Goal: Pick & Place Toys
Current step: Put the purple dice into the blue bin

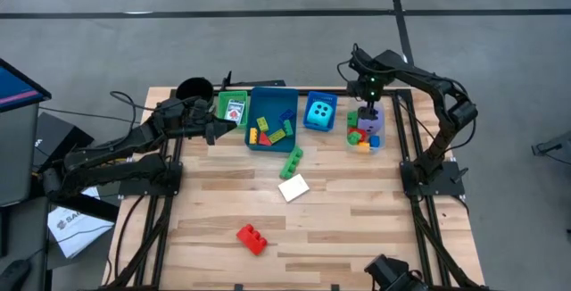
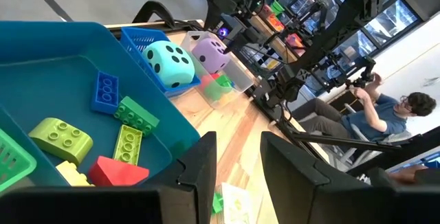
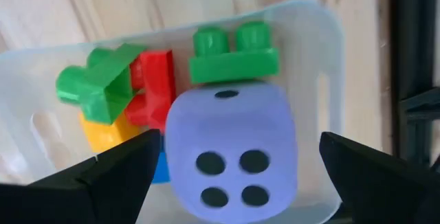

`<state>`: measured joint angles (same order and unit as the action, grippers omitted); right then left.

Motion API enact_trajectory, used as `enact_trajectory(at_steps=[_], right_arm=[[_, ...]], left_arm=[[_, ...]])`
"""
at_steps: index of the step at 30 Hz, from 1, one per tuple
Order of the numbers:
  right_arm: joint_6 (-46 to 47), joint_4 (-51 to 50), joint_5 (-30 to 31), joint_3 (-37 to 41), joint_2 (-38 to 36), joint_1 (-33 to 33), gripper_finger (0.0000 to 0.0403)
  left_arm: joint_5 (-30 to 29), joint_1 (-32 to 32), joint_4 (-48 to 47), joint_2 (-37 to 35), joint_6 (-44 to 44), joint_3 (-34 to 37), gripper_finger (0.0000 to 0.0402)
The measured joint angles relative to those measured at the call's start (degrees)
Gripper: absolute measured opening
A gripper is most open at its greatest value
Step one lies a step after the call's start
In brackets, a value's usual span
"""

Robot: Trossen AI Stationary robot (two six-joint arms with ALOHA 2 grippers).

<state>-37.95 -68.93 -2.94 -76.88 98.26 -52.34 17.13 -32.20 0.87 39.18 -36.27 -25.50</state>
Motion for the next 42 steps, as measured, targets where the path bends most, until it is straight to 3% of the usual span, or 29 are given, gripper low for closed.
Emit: enact_trajectory(at_steps=[30, 42], right_arm=[[-4.3, 5.2, 0.9, 8.7, -0.3, -1.4, 0.0392], [1.9, 5.8, -1.8, 8.8, -0.2, -2.2, 0.0392]], left_arm=[[0.0, 0.0, 0.0, 0.0, 0.0, 0.0, 0.0108], [0.0, 0.0, 0.0, 0.0, 0.3, 0.0, 0.0108]])
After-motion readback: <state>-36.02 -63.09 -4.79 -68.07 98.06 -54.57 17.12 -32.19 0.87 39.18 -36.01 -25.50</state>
